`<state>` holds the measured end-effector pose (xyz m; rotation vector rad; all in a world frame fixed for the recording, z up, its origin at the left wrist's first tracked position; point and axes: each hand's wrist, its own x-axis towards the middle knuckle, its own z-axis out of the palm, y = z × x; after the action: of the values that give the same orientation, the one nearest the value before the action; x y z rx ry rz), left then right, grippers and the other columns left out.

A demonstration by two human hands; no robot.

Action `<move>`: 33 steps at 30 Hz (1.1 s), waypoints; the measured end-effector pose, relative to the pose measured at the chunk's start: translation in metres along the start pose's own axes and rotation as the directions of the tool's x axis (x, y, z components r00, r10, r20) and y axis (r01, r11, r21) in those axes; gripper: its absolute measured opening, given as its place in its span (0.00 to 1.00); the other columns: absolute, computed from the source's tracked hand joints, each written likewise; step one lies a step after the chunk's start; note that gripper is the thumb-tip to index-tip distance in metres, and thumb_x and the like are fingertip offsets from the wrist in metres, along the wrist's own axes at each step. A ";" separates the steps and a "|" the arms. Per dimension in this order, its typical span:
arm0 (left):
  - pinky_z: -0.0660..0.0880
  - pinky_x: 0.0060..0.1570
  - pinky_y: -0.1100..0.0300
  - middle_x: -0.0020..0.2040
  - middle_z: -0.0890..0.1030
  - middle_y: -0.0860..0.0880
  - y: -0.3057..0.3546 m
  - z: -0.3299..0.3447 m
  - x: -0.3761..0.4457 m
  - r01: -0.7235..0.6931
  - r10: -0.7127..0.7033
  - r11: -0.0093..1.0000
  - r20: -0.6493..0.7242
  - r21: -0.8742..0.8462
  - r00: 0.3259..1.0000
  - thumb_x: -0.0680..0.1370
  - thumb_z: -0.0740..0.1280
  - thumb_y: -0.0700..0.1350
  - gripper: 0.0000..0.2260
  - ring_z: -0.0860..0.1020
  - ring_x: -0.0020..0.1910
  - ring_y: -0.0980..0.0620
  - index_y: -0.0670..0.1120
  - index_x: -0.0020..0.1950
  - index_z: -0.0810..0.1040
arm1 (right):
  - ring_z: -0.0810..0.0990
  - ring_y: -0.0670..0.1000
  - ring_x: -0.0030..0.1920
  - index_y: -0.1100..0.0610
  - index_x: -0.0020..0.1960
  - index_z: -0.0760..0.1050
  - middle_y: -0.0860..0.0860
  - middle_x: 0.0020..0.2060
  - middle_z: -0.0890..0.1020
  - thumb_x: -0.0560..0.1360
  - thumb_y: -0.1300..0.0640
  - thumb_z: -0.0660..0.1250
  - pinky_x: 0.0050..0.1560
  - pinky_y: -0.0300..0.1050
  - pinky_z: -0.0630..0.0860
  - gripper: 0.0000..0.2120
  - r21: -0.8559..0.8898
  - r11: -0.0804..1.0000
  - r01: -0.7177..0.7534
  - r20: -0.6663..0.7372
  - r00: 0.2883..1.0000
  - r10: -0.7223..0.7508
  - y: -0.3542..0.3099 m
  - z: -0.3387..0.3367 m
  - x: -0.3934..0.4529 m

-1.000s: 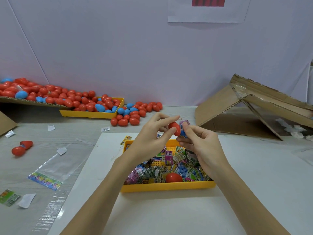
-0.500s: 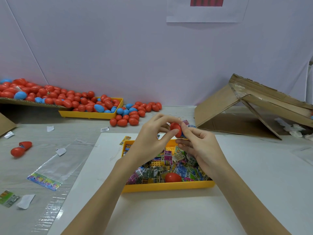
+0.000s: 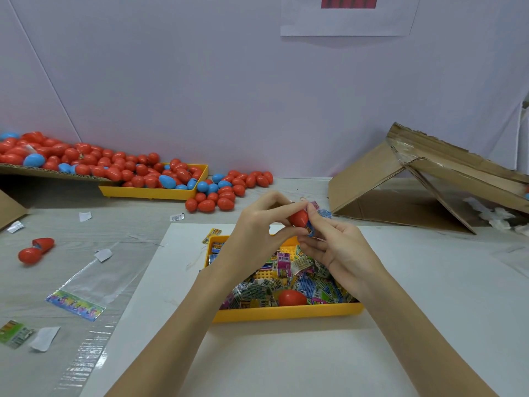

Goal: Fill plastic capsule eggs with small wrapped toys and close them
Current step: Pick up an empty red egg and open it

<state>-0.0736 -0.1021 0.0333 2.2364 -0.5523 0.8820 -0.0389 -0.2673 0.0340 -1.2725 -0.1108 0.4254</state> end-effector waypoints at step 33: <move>0.80 0.52 0.54 0.51 0.83 0.47 -0.012 -0.010 0.001 0.082 -0.077 0.977 0.034 -0.198 0.996 0.78 0.73 0.38 0.18 0.81 0.50 0.51 0.44 0.67 0.82 | 0.86 0.49 0.45 0.61 0.53 0.87 0.57 0.48 0.87 0.74 0.52 0.76 0.43 0.38 0.82 0.13 0.161 0.982 -0.100 0.168 0.983 0.073 -0.009 -0.006 -0.001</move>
<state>-0.0702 -0.0872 0.0348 2.0755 -0.5349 0.7252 -0.0355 -0.2748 0.0413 -1.0772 -0.1534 0.6010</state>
